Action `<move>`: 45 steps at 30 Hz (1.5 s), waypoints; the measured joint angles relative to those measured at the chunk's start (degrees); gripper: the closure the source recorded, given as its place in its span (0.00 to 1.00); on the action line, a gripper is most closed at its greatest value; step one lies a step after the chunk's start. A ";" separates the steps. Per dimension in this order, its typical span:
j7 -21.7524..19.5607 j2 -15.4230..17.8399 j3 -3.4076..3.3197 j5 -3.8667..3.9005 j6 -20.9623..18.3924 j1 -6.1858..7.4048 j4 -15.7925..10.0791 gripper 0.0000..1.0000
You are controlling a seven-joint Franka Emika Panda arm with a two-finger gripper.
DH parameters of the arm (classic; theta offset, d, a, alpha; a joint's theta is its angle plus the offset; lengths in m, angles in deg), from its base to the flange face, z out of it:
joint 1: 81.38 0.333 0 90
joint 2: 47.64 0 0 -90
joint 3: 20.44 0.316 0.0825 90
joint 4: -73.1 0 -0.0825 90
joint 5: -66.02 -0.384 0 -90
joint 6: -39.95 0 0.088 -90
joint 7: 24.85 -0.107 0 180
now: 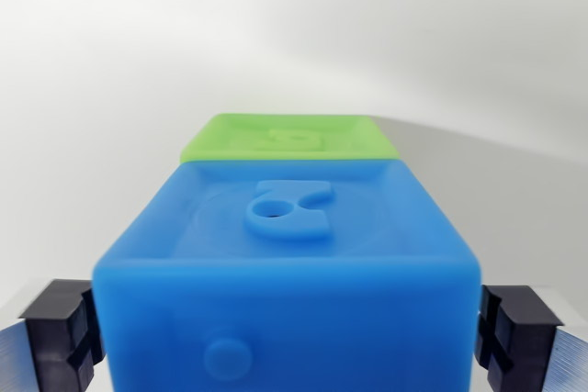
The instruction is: Stack cube
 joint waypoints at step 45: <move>-3.27 12.37 -2.75 4.84 -11.23 1.90 -0.55 0.00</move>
